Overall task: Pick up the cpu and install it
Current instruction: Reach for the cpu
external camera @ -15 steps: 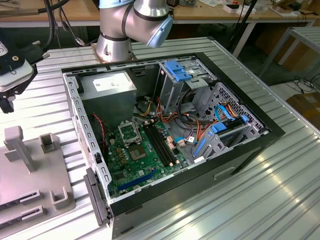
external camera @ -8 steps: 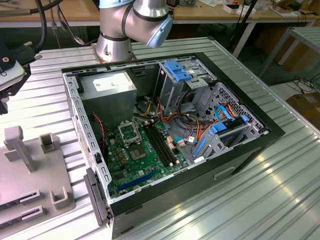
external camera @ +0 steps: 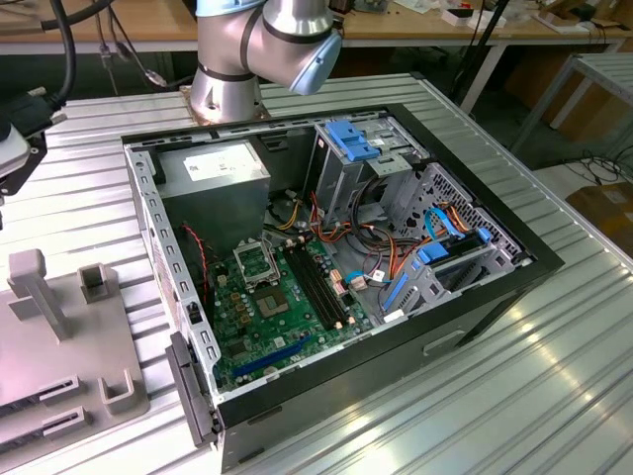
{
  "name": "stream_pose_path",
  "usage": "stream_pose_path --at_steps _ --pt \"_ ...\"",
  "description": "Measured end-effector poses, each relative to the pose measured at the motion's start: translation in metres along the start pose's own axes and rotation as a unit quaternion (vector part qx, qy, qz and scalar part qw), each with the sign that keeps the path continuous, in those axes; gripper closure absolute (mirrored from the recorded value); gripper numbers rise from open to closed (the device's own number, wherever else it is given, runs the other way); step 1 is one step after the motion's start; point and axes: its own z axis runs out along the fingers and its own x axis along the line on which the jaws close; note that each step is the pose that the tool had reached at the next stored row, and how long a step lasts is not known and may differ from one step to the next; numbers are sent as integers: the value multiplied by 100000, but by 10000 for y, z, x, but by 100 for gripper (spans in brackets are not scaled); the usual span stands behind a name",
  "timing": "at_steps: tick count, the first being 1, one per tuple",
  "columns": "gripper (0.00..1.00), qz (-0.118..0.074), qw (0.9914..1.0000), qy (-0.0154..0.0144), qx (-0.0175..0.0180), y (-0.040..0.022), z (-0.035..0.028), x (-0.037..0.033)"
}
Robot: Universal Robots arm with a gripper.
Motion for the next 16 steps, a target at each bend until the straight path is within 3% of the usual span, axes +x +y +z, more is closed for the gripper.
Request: stream_pose_path --at_steps 16 --pt "89 -1 100000 48 -1 -51 35 164"
